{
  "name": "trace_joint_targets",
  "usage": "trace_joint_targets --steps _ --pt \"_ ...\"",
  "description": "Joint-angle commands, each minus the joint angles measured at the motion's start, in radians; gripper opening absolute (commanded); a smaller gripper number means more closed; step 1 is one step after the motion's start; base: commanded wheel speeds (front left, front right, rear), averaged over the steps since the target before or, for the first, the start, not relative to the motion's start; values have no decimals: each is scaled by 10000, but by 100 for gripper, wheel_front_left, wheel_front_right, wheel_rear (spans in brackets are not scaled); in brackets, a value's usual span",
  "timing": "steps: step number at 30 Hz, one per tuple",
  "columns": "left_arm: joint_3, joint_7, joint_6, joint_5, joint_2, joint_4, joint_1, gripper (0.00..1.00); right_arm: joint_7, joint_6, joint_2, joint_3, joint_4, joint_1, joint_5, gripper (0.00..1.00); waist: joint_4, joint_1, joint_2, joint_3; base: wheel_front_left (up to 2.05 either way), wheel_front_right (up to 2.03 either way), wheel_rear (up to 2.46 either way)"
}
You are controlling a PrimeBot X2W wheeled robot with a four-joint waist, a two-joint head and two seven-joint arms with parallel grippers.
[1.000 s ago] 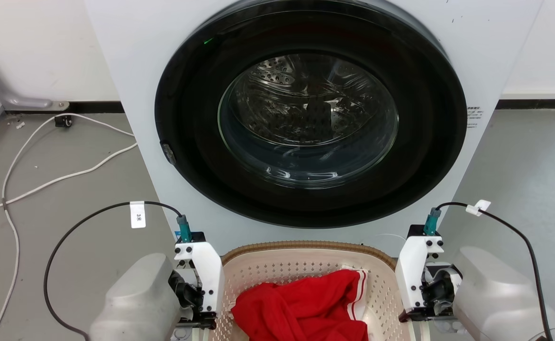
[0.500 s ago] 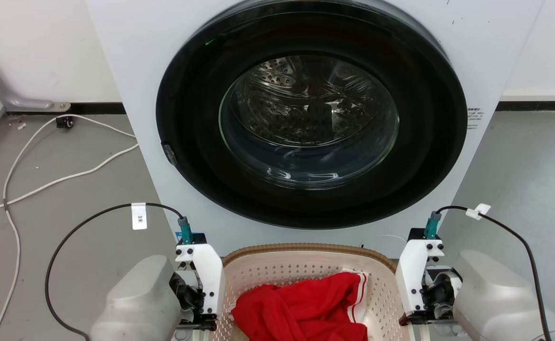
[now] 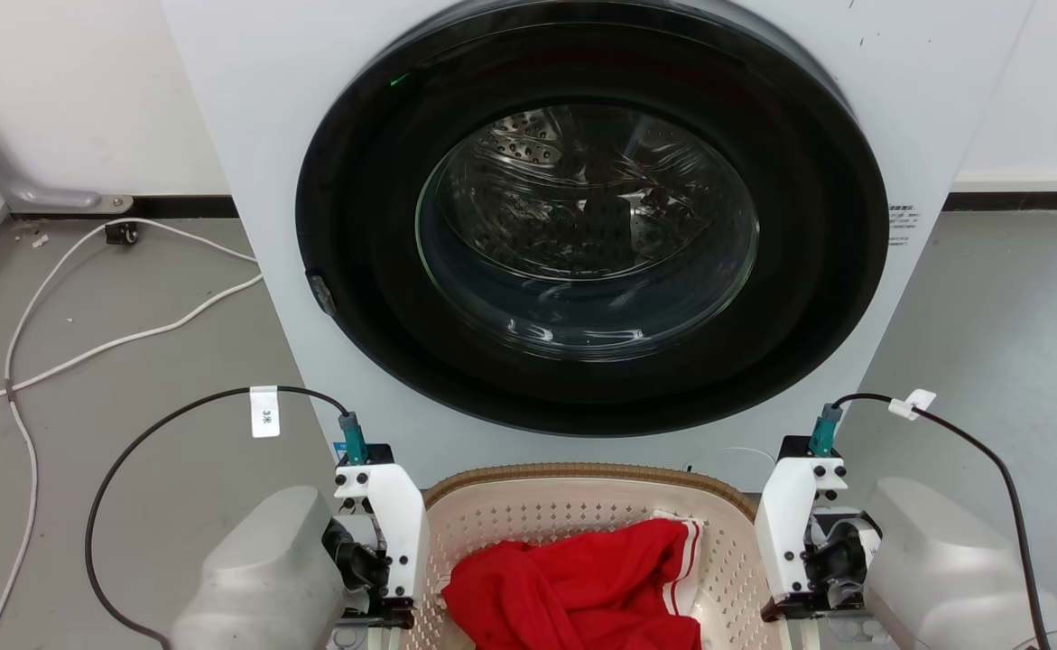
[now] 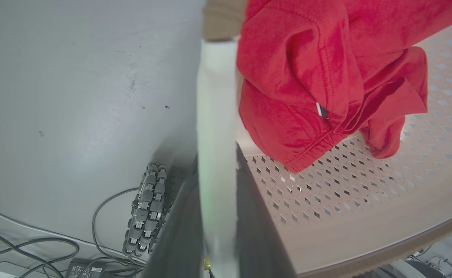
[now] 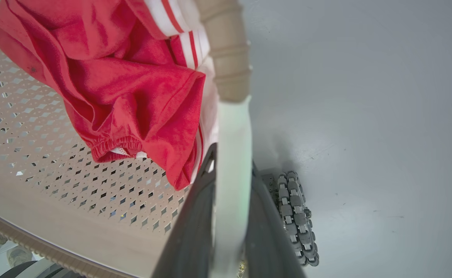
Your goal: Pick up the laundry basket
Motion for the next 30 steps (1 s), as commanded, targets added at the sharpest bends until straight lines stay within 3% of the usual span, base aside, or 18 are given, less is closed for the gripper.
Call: trace_joint_targets --steps 1,30 --pt "7 -48 -118 -211 -379 -242 0 0 -52 138 477 -32 -185 -8 131 0 3 0 -1 7 0 0 0" --pt "-296 -112 -118 -555 -315 -265 -28 0 44 138 440 64 -118 -47 262 0 21 0 -1 -5 0 0 0"
